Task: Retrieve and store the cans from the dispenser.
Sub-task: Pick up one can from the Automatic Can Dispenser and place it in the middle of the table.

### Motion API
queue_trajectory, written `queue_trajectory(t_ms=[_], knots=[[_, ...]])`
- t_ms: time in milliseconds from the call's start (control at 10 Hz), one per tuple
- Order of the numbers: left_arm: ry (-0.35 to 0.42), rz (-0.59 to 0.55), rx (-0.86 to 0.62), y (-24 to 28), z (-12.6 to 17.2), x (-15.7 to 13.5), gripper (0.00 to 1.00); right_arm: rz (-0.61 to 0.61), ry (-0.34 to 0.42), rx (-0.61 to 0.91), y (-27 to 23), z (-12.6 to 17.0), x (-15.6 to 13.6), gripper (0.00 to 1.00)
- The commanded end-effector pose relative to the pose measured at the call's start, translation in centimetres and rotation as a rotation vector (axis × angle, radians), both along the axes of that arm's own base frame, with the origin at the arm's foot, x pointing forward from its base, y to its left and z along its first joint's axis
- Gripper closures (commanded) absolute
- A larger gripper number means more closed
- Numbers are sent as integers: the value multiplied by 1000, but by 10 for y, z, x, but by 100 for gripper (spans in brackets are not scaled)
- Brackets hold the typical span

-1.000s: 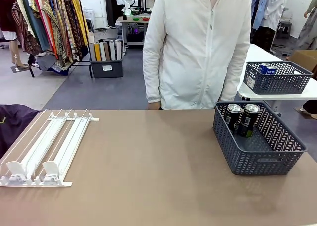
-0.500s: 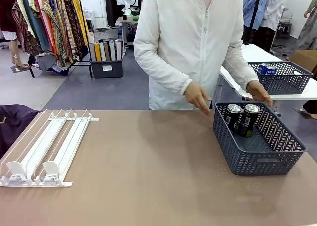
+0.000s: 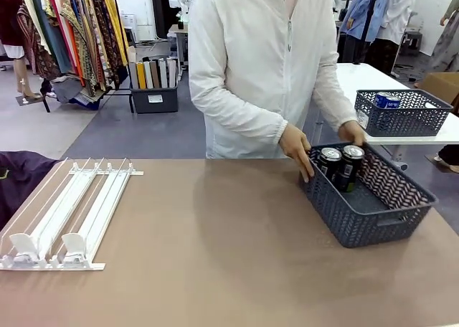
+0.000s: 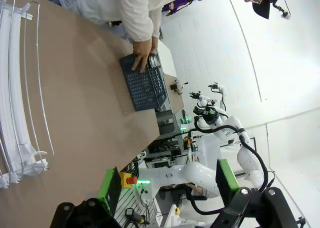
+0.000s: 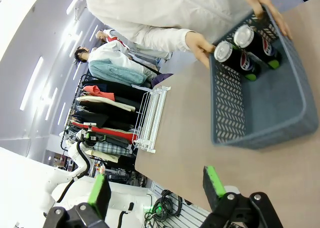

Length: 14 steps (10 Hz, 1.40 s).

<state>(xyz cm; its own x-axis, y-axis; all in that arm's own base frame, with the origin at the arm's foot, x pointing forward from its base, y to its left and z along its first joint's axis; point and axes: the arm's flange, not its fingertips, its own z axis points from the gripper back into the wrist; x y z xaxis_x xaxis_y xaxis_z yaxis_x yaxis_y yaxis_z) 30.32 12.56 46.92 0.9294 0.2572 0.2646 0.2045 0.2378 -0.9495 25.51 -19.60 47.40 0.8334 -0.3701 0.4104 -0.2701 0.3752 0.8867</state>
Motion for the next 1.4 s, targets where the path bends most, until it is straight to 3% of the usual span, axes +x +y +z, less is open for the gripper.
queue_trajectory(t_ms=[0,1300], knots=[[-14,6,-20,-2,2,1,0,-4,-35,14,1,3,3,0],[-14,6,-20,-2,2,1,0,-4,-35,14,1,3,3,0]])
